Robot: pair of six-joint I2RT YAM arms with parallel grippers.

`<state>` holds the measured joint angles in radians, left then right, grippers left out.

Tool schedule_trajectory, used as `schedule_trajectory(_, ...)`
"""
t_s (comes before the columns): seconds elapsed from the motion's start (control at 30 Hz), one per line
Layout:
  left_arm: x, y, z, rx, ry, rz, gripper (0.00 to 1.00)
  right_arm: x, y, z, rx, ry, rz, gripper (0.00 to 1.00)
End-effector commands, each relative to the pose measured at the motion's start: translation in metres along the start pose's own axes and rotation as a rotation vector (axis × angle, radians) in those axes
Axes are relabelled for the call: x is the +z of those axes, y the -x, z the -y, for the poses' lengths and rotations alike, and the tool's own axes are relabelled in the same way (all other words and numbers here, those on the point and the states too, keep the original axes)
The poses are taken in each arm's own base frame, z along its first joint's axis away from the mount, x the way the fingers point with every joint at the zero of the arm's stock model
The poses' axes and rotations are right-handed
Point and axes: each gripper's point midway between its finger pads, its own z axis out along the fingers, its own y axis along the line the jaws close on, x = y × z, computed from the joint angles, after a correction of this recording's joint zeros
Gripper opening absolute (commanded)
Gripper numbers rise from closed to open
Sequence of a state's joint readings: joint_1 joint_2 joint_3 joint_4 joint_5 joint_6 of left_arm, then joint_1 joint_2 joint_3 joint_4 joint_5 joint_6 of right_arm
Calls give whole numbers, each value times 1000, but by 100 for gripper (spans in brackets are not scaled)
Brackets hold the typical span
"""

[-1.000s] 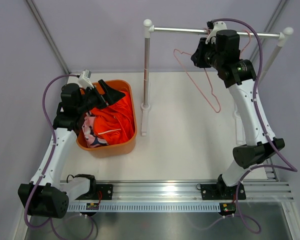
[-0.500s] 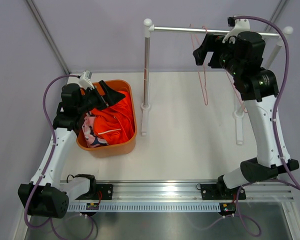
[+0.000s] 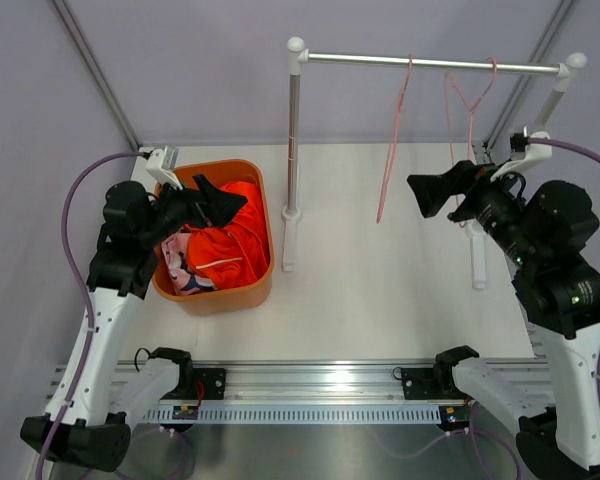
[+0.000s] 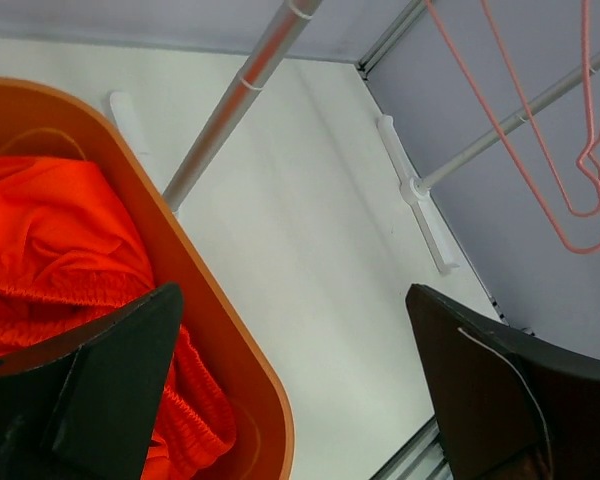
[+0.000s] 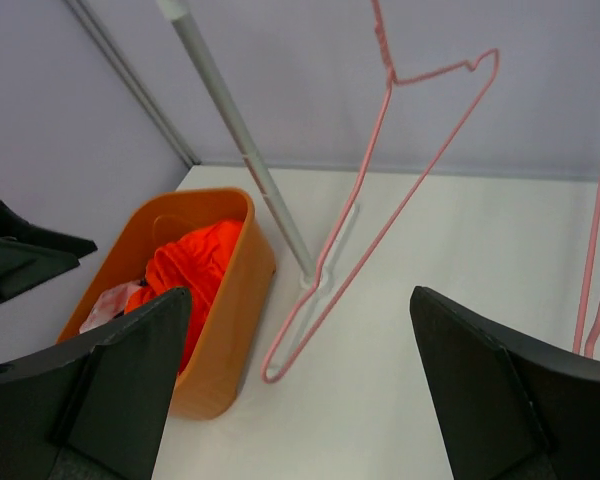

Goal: Remove the shorts from the hanger

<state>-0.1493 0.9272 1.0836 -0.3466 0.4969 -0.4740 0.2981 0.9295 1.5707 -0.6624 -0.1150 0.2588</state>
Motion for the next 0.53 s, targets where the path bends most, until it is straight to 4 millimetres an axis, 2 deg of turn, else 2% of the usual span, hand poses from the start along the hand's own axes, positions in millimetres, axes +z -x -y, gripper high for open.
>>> schedule_trajectory(0.0,-12,9,4,109,11,87,99,8,-35,-7,48,89,-41,100)
schedule_trajectory(0.03,-13,7,2,119,18,96,99,2,-37,-6,51,88,-30,100)
schedule_trajectory(0.1,-17,6,5,138,6,110,99,4,-56,4,58,55,-63,100)
schedule_trajectory(0.2,-20,0,11,162,-25,116,99,3,-74,12,64,33,-94,100)
schedule_trajectory(0.5,-22,-5,12,175,-38,120,99,1,-90,17,56,32,-102,100)
